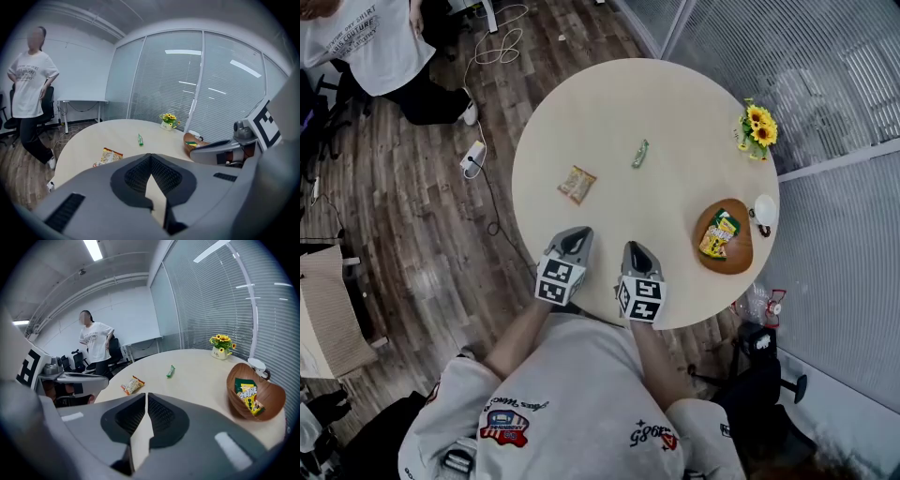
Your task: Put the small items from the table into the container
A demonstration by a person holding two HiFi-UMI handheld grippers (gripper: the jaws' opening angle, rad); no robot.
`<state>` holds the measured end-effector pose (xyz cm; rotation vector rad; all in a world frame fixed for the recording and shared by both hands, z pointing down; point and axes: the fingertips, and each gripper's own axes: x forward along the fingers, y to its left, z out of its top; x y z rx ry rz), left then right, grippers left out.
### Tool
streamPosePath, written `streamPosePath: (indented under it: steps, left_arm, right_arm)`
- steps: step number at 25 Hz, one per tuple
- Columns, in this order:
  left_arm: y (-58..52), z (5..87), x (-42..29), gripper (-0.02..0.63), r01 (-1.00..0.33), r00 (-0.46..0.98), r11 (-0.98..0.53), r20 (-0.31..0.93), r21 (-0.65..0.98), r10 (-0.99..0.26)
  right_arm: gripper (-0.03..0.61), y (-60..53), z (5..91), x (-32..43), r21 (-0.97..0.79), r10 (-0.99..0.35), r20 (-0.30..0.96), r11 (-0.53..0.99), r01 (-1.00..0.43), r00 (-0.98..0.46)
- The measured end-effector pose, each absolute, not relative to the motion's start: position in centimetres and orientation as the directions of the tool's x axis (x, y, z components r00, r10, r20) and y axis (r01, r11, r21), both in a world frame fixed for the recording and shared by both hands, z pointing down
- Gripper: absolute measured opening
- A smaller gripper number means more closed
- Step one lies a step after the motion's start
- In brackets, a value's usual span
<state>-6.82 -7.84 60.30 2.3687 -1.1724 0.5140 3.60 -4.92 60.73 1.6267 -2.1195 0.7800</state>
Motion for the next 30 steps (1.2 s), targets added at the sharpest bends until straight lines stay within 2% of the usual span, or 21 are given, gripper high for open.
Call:
streamPosePath:
  steps: [11,14,20,26,30]
  left_arm:
    - [-8.8,60.5,-11.2,0.006,-0.835,0.545,-0.488,0.515,0.255,-0.662]
    - [-9.0,60.7,-13.7,0.006,-0.85,0.523,-0.46,0.523,0.258,-0.673]
    - [-9.0,61.4,-17.7,0.006,-0.868,0.494,-0.424,0.551,0.26,-0.673]
    - [-9.3,62.4,-19.9,0.006,-0.87,0.491,-0.409,0.572,0.276,-0.657]
    - [-9.5,63.1,-20.7,0.006,-0.869,0.493,-0.405,0.581,0.286,-0.648]
  right_arm:
    - [0.021,-10.1,63.1,-2.7,-0.228,-0.692,0.614,0.306,-0.924,-0.38]
    - [0.097,-13.2,64.7,-5.5,-0.237,-0.659,0.637,0.326,-0.915,-0.399]
    - [0.224,-19.2,68.6,-9.0,-0.237,-0.637,0.685,0.263,-0.935,-0.353]
    - [0.227,-22.2,72.1,-9.7,-0.171,-0.601,0.756,0.203,-0.964,-0.26]
    - [0.158,-21.6,73.2,-10.0,-0.161,-0.554,0.791,0.223,-0.961,-0.261]
